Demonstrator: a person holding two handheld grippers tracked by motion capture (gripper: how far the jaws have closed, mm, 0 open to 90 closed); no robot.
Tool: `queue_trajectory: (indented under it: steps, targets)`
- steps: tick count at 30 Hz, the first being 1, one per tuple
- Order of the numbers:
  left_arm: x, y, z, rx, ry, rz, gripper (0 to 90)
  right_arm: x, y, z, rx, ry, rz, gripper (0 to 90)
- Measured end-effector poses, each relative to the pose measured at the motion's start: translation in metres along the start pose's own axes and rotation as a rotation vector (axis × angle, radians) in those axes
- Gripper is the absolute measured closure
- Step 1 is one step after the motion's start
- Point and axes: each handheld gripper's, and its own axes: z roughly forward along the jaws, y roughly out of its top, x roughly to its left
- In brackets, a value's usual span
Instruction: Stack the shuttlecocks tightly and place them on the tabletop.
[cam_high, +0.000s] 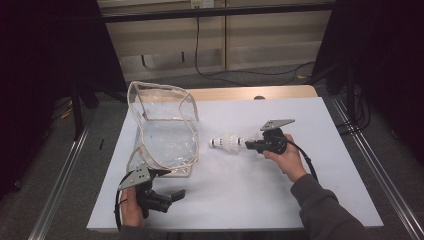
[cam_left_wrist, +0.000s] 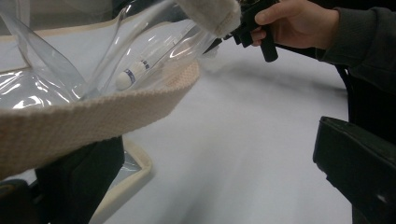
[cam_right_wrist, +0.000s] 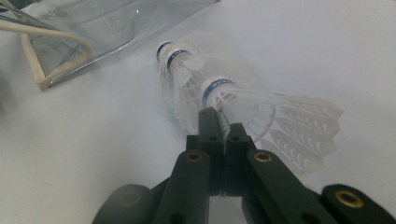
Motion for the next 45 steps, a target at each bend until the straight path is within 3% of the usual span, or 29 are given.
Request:
queue_trajectory:
  steps: [45]
  targets:
    - [0.000,0.000,0.000,0.000,-0.001,-0.002,2.2,0.003,0.003,0.012,0.006,0.010,-0.011,89.2]
